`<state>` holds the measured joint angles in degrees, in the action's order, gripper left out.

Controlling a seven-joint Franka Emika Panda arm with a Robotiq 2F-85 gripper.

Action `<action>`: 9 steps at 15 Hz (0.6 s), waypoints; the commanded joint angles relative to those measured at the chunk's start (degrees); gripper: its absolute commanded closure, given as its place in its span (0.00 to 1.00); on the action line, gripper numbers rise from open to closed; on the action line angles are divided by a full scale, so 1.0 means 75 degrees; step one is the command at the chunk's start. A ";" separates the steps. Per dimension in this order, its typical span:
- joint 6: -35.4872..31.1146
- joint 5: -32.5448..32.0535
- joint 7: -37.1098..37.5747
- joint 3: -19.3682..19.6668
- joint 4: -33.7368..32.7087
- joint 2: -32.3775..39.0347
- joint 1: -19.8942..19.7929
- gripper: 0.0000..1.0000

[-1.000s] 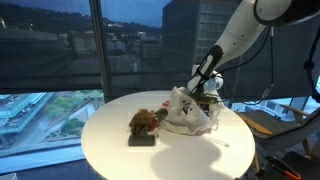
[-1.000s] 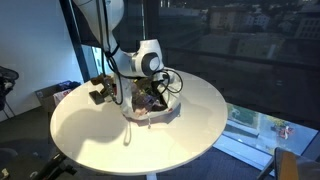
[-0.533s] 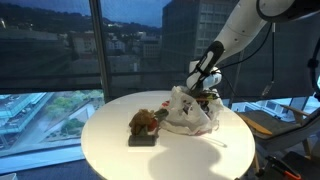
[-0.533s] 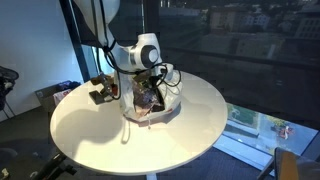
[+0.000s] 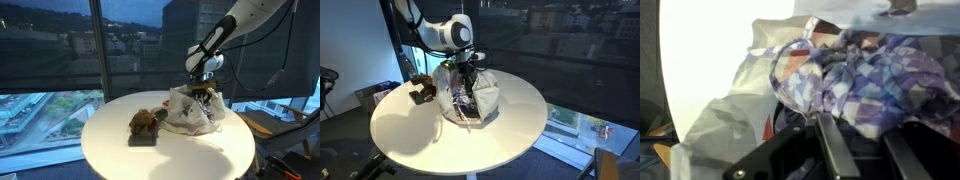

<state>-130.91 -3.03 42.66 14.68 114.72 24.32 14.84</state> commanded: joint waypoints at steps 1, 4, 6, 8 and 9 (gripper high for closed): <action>0.0406 -0.0270 0.0393 -0.0419 0.0734 -0.1289 -0.0292 0.93; 0.0099 -0.0793 0.0978 -0.0568 0.1359 -0.2272 -0.0365 0.93; -0.0081 -0.1507 0.1536 -0.0714 0.1781 -0.3026 -0.0438 0.93; -0.0280 -0.2424 0.1983 -0.0963 0.2098 -0.3764 -0.0610 0.93; -0.0295 -0.2778 0.1994 -0.1147 0.2185 -0.4110 -0.0740 0.93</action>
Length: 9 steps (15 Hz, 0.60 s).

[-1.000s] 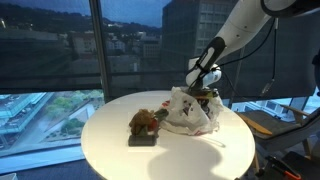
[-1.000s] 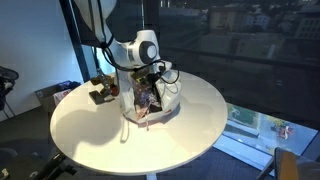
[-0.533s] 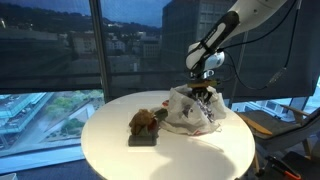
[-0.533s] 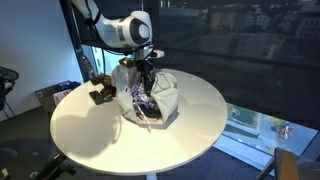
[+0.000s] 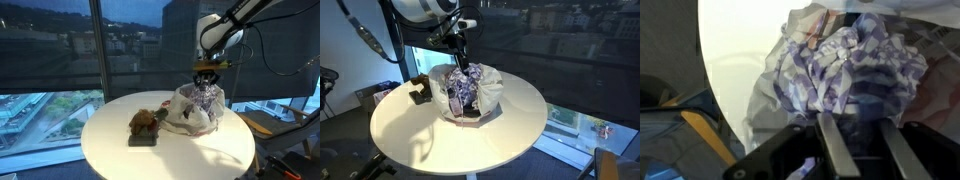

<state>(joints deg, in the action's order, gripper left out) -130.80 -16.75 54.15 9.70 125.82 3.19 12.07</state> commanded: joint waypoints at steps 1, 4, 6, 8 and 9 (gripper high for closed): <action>-0.0326 -0.1183 0.0471 -0.0680 0.0781 -0.1595 -0.0510 0.93; -0.0351 -0.1720 0.0277 -0.1279 0.0876 -0.2456 -0.0884 0.93; -0.0463 -0.1935 0.0088 -0.1637 0.0872 -0.2939 -0.1082 0.93; -0.0652 -0.1964 -0.0210 -0.1925 0.0822 -0.3293 -0.1187 0.94; -0.0747 -0.1972 -0.0373 -0.2068 0.0784 -0.3426 -0.1218 0.94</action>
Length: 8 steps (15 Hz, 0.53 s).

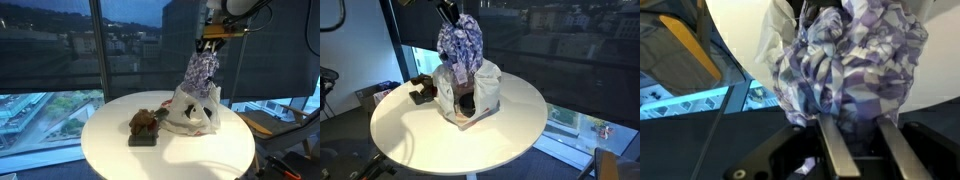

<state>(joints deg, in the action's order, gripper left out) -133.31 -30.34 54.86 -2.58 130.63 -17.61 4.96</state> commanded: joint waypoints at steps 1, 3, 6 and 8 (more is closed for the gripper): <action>-0.0309 0.0001 -0.0767 -0.0635 0.0082 -0.0809 -0.0171 0.94; -0.0256 0.0124 -0.1209 -0.1035 -0.0092 -0.0821 -0.0052 0.94; -0.0332 0.0289 -0.1856 -0.1605 -0.0366 -0.0465 0.0148 0.94; -0.0432 0.0458 -0.2286 -0.1895 -0.0423 -0.0202 0.0343 0.94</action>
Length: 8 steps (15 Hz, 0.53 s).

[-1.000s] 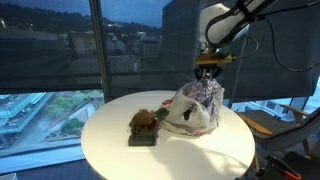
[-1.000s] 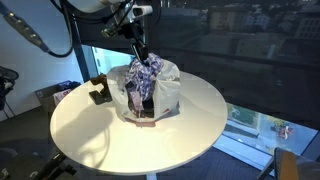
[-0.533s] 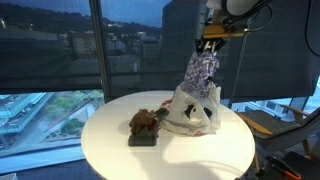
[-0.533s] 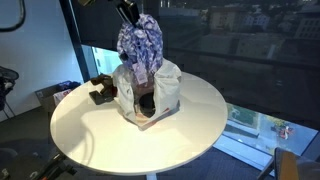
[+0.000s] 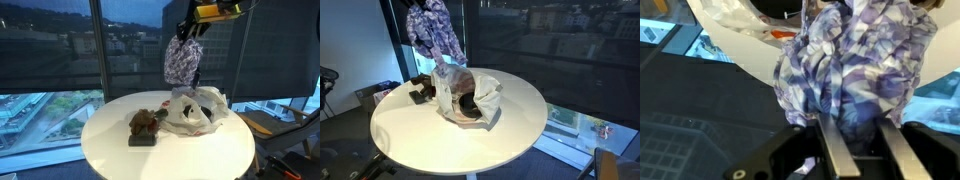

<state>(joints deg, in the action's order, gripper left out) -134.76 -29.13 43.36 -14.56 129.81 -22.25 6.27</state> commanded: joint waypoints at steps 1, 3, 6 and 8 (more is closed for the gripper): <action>-0.0376 0.0416 -0.0997 -0.0386 -0.0335 0.0656 0.0250 0.94; -0.0672 0.0607 -0.1600 -0.0467 -0.0348 0.1172 0.0362 0.94; -0.1016 0.0880 -0.2679 -0.0415 -0.0394 0.2154 0.0454 0.94; -0.1223 0.1176 -0.3326 -0.0373 -0.0407 0.2855 0.0577 0.94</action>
<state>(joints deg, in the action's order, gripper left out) -141.04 -23.21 25.84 -18.33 129.39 -8.63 9.42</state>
